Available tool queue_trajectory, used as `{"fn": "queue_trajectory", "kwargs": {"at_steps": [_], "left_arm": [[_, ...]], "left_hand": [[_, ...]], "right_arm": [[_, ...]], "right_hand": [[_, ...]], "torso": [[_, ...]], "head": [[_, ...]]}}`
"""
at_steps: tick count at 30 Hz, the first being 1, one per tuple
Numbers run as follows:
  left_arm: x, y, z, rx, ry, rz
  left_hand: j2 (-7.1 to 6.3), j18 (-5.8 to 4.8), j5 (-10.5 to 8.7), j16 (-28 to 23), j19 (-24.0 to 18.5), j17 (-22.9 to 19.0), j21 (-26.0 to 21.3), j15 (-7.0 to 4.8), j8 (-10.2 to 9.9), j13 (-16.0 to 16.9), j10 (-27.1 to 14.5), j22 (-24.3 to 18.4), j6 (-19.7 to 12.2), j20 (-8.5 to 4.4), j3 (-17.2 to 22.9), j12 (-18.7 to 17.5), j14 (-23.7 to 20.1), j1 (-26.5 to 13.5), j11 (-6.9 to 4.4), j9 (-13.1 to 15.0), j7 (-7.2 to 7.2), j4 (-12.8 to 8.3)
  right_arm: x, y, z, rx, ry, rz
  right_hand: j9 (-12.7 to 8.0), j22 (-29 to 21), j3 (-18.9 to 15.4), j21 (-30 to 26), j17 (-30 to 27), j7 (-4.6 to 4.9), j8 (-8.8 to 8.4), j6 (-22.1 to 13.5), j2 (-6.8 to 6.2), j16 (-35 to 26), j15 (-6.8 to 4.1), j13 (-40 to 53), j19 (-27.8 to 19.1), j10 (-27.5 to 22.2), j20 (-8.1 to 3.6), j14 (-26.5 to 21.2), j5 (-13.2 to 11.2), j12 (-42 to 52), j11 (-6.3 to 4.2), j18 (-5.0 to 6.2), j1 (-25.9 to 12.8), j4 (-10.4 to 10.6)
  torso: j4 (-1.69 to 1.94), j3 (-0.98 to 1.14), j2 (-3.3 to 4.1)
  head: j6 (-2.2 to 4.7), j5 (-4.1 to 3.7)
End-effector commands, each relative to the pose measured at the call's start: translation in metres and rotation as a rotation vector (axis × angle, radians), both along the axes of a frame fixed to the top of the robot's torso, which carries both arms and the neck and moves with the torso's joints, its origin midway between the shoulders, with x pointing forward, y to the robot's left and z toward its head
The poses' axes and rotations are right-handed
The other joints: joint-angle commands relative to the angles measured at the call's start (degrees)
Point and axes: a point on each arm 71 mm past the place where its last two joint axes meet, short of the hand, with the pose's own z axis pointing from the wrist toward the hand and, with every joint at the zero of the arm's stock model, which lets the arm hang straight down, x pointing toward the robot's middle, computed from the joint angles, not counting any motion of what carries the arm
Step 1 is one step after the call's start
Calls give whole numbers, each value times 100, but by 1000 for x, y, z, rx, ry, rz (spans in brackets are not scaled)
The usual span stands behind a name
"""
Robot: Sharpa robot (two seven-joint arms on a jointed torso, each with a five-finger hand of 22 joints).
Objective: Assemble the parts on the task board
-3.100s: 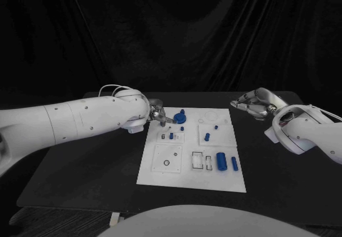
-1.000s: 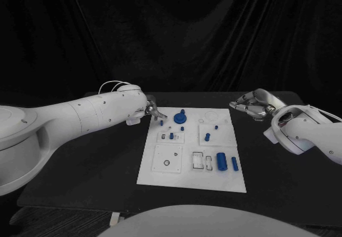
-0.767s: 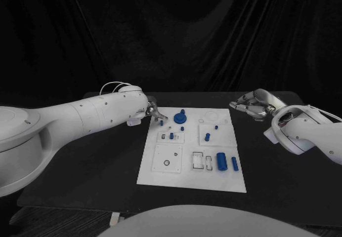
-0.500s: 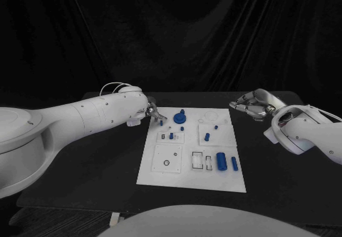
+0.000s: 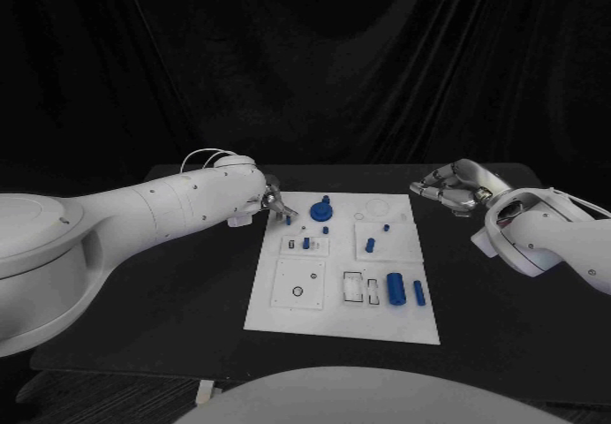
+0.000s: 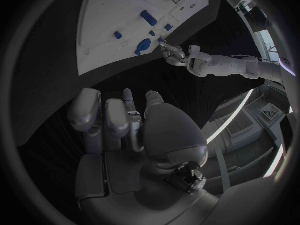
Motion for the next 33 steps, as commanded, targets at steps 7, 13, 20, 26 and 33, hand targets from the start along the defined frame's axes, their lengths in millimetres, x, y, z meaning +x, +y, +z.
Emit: {"fn": "queue_trajectory", "kwargs": {"at_steps": [7, 13, 20, 26, 33], "left_arm": [[-2, -4, -2, -12, 21, -28], [-2, -6, -3, -13, 25, -33], [-2, -9, -3, -17, 26, -41], [-2, -10, -3, -20, 26, -45], [-2, -10, -3, -20, 28, -47]], "left_hand": [[11, -7, 50, 15, 176, 1507, -38, 35, -43, 1508, 597, 1218, -35, 43, -1, -3, 594, 55, 32, -11, -8, -30], [16, -5, 76, 15, 172, 1507, -43, 39, -58, 1508, 597, 1216, -29, 46, 2, -3, 594, 65, 36, -22, -6, -36], [26, -3, 387, 15, 167, 1507, -56, 53, -166, 1508, 597, 1222, 21, 65, 21, -3, 594, 148, 46, -89, 2, -95], [29, -2, 828, 15, 167, 1507, -62, 53, -255, 1508, 597, 1230, 53, 68, 80, -3, 594, 248, 44, -130, -3, -168], [18, -1, 1203, 15, 167, 1507, -72, 37, -346, 1508, 597, 1239, 72, 55, 294, -3, 594, 435, 23, -164, -28, -311]], "right_arm": [[-1, 0, -2, -1, 11, -3], [-1, 0, -2, -1, 11, -3], [-1, 0, -2, -1, 12, -3], [-1, 0, -2, -2, 14, -4], [-1, -1, -3, -3, 17, -5]], "right_hand": [[-6, 360, 6, 9, -8, 8, 20, 53, -7, 20, -39, 2, 163, 270, 34, 163, -13, -28, 10, 10, 55, 30], [-6, 360, 6, 9, -8, 8, 20, 53, -7, 20, -39, 2, 163, 270, 34, 163, -13, -28, 10, 10, 55, 30], [-7, 359, 8, 3, -19, 8, 19, 54, -6, 13, -38, -3, 162, 268, 35, 161, -6, -30, 11, 11, 60, 28], [-8, 359, 9, 2, -20, 8, 19, 54, -6, 12, -38, -9, 162, 266, 35, 161, -1, -32, 11, 12, 65, 27], [-9, 356, 11, -8, -19, 8, 19, 54, -5, 13, -37, -12, 161, 264, 35, 161, 2, -34, 12, 13, 69, 26]], "torso": [[0, -1, 0], [0, 0, 0], [1, 0, 1], [0, 1, 0], [0, 0, 0]], "head": [[-1, -4], [-1, 1], [-1, -9], [-1, -8], [-1, -8]]}}
